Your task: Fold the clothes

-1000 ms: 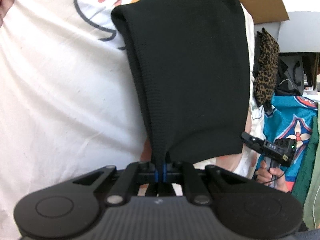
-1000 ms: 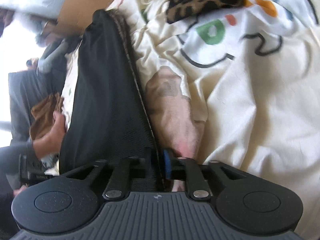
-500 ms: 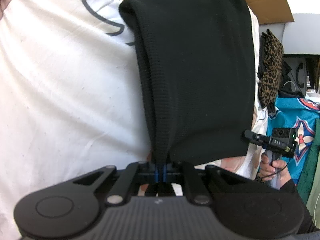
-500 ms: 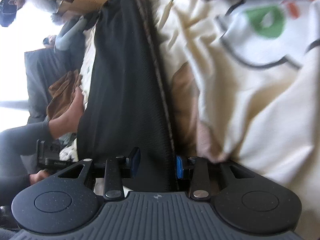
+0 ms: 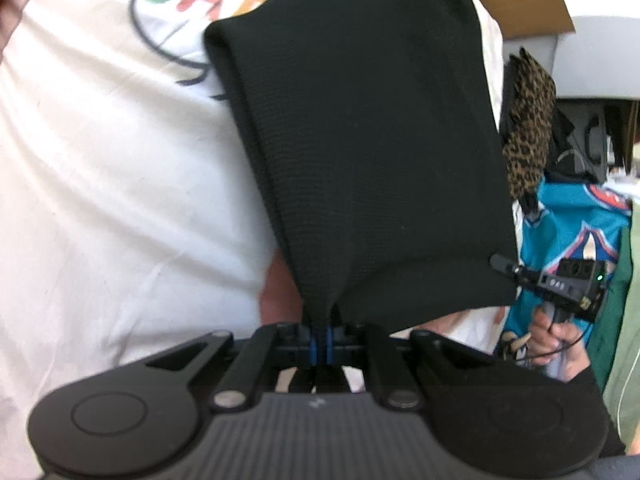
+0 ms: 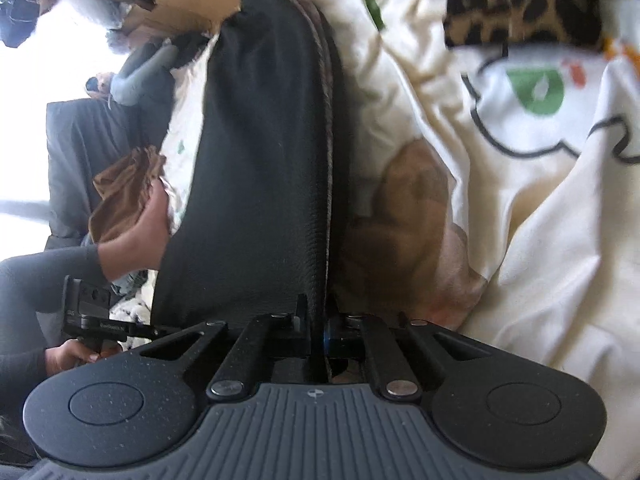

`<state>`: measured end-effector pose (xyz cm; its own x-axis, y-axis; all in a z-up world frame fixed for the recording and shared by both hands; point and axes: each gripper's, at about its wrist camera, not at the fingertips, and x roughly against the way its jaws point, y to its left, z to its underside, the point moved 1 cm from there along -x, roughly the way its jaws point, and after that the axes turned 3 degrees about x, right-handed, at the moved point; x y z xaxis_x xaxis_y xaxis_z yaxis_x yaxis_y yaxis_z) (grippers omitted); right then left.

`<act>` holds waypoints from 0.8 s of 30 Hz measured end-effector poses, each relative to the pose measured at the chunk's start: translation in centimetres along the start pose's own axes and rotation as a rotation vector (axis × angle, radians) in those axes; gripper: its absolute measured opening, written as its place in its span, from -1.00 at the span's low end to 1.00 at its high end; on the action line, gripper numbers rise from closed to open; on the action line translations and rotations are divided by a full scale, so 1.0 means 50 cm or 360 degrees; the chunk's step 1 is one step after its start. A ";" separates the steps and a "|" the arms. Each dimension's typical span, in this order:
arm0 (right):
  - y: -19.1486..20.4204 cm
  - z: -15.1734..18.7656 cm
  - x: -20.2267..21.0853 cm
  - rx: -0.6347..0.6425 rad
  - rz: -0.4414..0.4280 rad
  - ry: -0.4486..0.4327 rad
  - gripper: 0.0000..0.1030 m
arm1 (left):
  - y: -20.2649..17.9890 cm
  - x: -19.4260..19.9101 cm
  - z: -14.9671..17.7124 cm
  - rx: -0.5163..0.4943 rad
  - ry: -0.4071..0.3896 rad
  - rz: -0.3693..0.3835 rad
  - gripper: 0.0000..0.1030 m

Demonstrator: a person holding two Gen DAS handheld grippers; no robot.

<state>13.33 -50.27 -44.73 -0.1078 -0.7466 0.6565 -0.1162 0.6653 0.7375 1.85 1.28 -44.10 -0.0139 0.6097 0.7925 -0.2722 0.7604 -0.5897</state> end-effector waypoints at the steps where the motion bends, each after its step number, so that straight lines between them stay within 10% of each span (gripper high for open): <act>1: 0.012 0.001 0.010 0.0007 0.0008 -0.0003 -0.95 | -0.011 0.008 0.000 -0.0010 0.0017 -0.0024 -0.91; 24: 0.262 0.081 0.192 0.0161 0.0098 0.0005 -0.94 | -0.103 0.256 0.077 -0.0090 0.0090 0.0012 -0.91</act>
<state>6.80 -48.72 -29.40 -0.1145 -0.7042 0.7007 -0.2088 0.7067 0.6760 -0.63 4.31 -30.32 0.0393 0.6260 0.7789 -0.2175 0.7661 -0.6048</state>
